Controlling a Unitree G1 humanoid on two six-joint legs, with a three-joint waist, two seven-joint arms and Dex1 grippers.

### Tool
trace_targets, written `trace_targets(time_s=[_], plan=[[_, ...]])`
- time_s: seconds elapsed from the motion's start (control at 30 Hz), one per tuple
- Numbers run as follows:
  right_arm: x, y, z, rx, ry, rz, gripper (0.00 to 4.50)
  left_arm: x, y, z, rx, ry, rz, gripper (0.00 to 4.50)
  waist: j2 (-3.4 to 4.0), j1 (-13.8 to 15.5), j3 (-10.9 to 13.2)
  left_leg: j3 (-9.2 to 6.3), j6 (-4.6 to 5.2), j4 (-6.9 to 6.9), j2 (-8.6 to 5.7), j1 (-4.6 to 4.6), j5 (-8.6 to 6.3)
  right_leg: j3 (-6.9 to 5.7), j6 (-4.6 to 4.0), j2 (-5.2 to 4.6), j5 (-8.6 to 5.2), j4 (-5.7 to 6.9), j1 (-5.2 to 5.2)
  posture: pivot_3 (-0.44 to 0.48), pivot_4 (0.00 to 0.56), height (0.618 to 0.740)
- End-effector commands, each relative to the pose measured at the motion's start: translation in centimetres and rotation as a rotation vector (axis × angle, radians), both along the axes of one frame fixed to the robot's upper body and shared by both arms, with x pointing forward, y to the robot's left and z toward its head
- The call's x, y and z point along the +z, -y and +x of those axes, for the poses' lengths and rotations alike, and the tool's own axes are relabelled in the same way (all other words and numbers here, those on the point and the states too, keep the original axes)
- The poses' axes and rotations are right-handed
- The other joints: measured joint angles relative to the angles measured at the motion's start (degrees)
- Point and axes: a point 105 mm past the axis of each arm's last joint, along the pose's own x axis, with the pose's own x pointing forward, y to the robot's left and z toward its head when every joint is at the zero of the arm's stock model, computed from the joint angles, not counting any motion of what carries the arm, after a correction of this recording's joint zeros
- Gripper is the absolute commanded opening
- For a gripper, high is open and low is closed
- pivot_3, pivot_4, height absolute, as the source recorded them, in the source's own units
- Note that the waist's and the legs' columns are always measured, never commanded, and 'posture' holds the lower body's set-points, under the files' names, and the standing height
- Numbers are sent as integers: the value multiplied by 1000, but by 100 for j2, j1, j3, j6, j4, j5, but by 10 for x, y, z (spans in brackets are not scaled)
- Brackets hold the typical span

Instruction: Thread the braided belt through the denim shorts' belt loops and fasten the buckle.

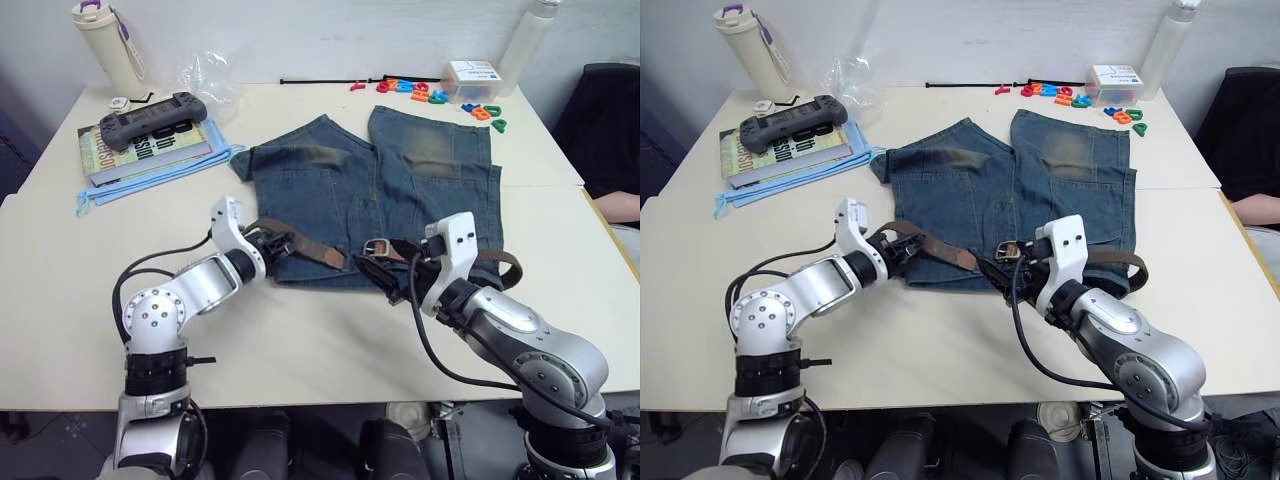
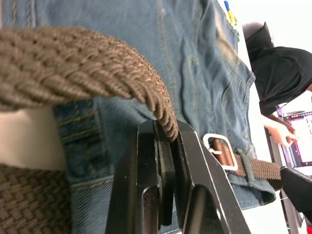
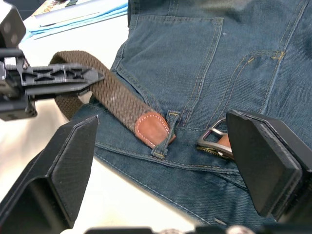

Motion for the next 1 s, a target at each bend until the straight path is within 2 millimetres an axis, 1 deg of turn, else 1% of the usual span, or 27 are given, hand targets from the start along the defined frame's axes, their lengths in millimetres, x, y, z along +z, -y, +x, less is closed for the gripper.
trace_targets(time_s=[0.03,0.13,0.23,0.27,0.37,0.43,0.6,0.73,1.0], plan=[[15,0,-8,7,63,6,4461,2,13,-1,-26,11,-58,0,-1,12,0,0,0,1,0,-1,0,-1,0,0,0,0,0,0,150,684],[14,1,-9,7,61,6,4461,-1,26,-4,-56,-6,-102,0,-2,19,-1,0,2,2,-2,-2,-1,-1,0,-2,0,-3,2,0,150,684],[13,1,-10,7,58,2,4461,-6,32,-5,-78,-4,-87,0,-2,17,-1,0,2,2,-2,-1,-1,-2,0,-1,0,-2,3,0,150,684],[13,2,-10,7,57,1,4461,-7,33,-5,-87,0,-75,0,-2,14,-1,1,2,2,-2,-1,-1,-2,0,-1,0,-2,3,0,150,684],[12,4,-11,8,51,-8,4461,-13,37,-8,-148,40,40,0,-2,6,-1,2,2,2,-2,-1,-1,-2,0,-1,0,-1,2,0,150,684],[10,5,-12,9,45,-18,4461,-14,39,-6,-158,58,59,0,-2,5,-1,5,2,2,-3,0,-1,-1,0,0,0,0,1,0,150,684],[5,7,-14,32,26,-58,4461,-12,37,-4,-149,84,70,0,-2,12,-1,3,2,2,-2,-1,-1,-1,0,-1,0,-2,2,0,150,684],[-9,5,-17,67,-20,-130,4461,-12,33,-3,-132,88,71,0,-2,13,-1,2,3,2,-1,-1,-1,-3,0,-1,0,-4,4,0,150,684],[-32,-8,-20,139,-85,-207,4461,-11,33,-3,-129,99,81,0,-2,7,-1,1,3,2,0,1,-1,-3,0,-1,0,-3,4,0,150,684]])
